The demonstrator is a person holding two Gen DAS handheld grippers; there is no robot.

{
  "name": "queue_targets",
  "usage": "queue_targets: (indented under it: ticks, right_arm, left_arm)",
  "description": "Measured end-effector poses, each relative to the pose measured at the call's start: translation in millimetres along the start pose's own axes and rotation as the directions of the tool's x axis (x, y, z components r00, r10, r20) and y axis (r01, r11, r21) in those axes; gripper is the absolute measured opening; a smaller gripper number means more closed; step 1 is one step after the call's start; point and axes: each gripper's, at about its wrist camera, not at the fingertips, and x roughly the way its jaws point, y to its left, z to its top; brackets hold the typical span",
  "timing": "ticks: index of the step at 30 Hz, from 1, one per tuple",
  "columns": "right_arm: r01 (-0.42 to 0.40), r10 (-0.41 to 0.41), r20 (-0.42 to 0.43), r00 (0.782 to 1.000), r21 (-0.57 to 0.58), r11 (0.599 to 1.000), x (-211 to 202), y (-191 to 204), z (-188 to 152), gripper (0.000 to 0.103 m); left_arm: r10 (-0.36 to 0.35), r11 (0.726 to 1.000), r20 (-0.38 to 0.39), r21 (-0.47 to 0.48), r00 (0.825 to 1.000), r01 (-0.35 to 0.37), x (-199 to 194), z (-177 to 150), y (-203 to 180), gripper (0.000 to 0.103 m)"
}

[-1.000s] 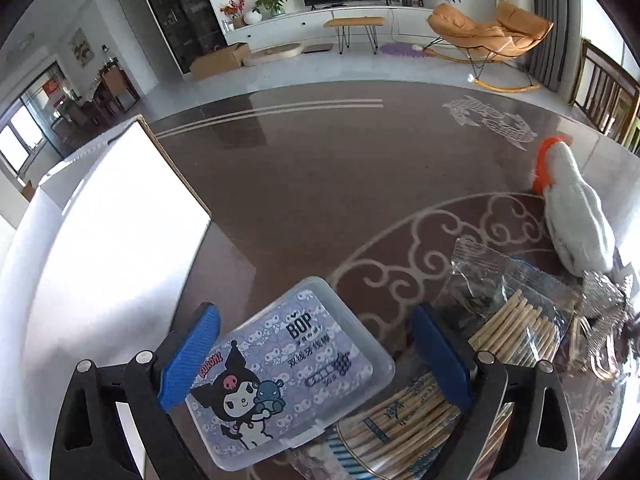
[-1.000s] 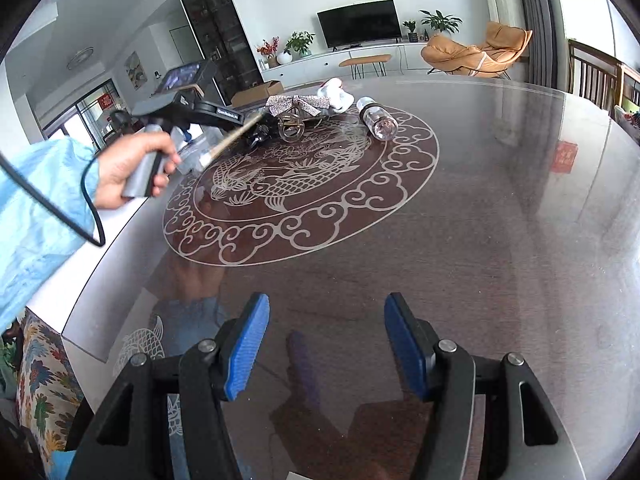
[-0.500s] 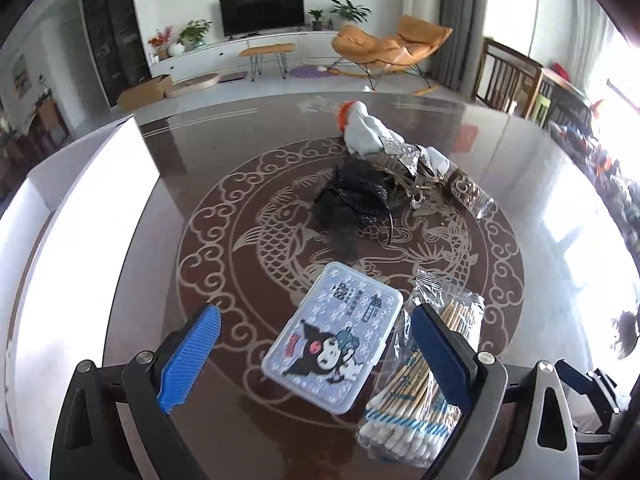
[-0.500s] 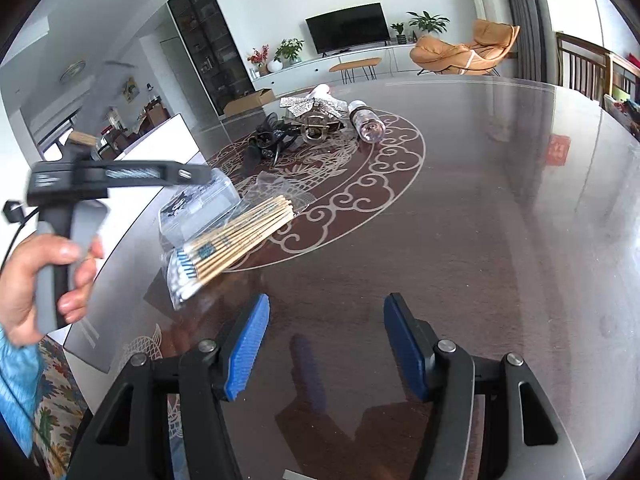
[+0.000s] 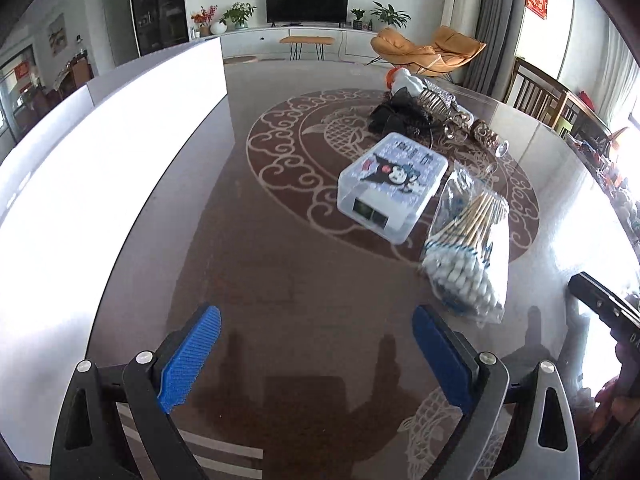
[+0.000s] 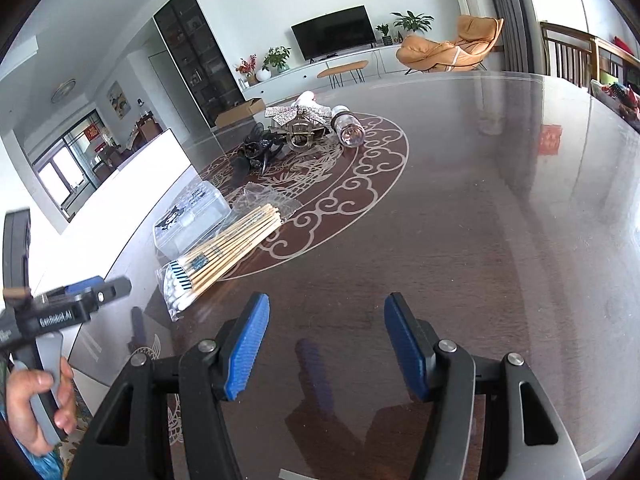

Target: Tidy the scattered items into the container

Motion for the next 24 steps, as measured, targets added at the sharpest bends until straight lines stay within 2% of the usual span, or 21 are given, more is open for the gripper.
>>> queue_targets:
  ticks: [2,3,5,8,10,11,13,14,15,16,19,22,24]
  right_arm:
    - [0.008,-0.008,-0.047,0.999,-0.001,1.0,4.5,8.3,6.9,0.063]
    - [-0.03,0.03,-0.066,0.997,0.002,1.0,7.1,17.9,14.2,0.063]
    - [-0.094,0.094,-0.037,0.995,-0.008,0.996,8.6,43.5,30.4,0.063]
    - [-0.13,0.131,0.021,0.991,-0.04,0.991,15.7,87.8,53.7,0.063]
    - [-0.137,0.135,-0.023,0.991,-0.077,0.988,37.1,116.5,58.2,0.062]
    - [-0.108,0.103,-0.045,0.994,-0.124,0.986,46.9,128.6,55.9,0.062]
    - [0.026,-0.046,-0.078,0.996,-0.239,0.971,64.6,143.6,44.4,0.062]
    - [0.072,-0.101,-0.099,0.99,-0.259,0.963,70.6,140.4,37.4,0.062]
    - [0.09,-0.123,-0.121,0.985,-0.249,0.964,72.0,130.7,31.6,0.062]
    - [0.079,-0.106,-0.124,0.987,-0.203,0.976,63.8,112.9,27.0,0.061]
    - [0.187,-0.202,-0.08,0.976,-0.166,0.968,28.1,72.4,18.0,0.061]
    - [0.158,-0.169,-0.065,0.983,-0.144,0.977,-4.7,40.7,6.1,0.061]
    - [0.176,-0.19,-0.083,0.978,-0.151,0.973,-10.5,28.9,-3.1,0.061]
  left_arm:
    - [-0.007,1.0,-0.006,-0.009,1.0,0.007,2.0,-9.7,6.0,0.098]
    - [-0.007,1.0,-0.001,-0.008,1.0,0.007,2.2,-12.9,7.5,0.098]
    - [-0.004,1.0,0.02,0.006,1.0,0.004,1.0,-17.5,7.2,0.098]
    - [0.004,0.999,0.03,0.032,1.0,-0.005,2.0,-21.7,5.1,0.098]
    - [0.015,0.999,0.034,0.044,0.999,-0.017,2.2,-23.6,4.2,0.098]
    - [0.019,0.999,0.037,0.045,0.999,-0.021,1.0,-24.4,4.7,0.098]
    - [0.021,0.999,0.041,0.042,0.999,-0.023,-1.6,-27.3,6.7,0.098]
    - [0.02,0.999,0.041,0.042,0.999,-0.022,-2.8,-28.6,7.6,0.098]
    - [0.021,0.999,0.039,0.044,0.999,-0.022,-3.8,-30.0,8.3,0.098]
    - [0.019,0.999,0.035,0.048,0.999,-0.021,-4.7,-31.0,8.9,0.098]
    - [-0.013,0.998,0.027,0.058,1.0,0.011,-7.5,-29.6,6.4,0.098]
    - [-0.045,0.996,0.04,0.082,0.998,0.042,-7.7,-12.1,-2.9,0.098]
    - [-0.071,0.993,0.044,0.1,0.996,0.066,-7.3,8.4,-10.7,0.098]
